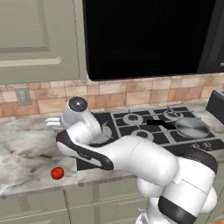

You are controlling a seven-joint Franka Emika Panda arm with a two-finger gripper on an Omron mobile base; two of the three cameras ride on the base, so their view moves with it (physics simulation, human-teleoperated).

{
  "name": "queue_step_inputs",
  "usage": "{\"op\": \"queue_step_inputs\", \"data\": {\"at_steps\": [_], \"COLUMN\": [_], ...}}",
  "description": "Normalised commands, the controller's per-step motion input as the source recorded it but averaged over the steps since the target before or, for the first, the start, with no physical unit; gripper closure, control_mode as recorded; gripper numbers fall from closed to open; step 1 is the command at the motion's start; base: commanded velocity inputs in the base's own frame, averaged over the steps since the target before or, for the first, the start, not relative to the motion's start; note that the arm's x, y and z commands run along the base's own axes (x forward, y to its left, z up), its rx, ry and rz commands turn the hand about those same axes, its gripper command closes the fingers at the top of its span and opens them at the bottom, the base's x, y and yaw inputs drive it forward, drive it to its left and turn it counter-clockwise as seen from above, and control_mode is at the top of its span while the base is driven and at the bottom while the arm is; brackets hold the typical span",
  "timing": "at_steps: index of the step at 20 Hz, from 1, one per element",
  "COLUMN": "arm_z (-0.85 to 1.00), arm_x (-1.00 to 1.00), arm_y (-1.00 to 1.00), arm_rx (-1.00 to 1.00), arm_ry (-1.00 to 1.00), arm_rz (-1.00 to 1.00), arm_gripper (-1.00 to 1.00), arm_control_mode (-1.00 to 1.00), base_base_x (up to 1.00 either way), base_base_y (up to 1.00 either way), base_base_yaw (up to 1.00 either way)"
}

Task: Place the pan on the front right burner on the stove. Then place the tomato and the onion in the pan and turn on the front right burner.

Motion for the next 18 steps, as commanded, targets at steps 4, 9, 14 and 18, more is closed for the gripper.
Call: {"op": "queue_step_inputs", "data": {"at_steps": [4, 9, 14, 18], "arm_z": [0.0, -0.07, -0.19, -0.24], "arm_x": [0.12, 0.0, 0.0, 0.0], "arm_y": [0.0, 0.0, 0.0, 0.0], "arm_rx": [0.0, 0.0, -0.03, -0.06], "arm_ry": [0.26, 0.09, 0.0, -0.01], "arm_rz": [0.01, 0.04, 0.07, 0.08], "arm_gripper": [-1.0, -1.0, -1.0, -1.0], "arm_control_mode": [-1.0, -1.0, -1.0, -1.0], "base_base_x": [0.0, 0.0, 0.0, 0.0], "base_base_y": [0.0, 0.0, 0.0, 0.0], "base_base_yaw": [0.0, 0.0, 0.0, 0.0]}}
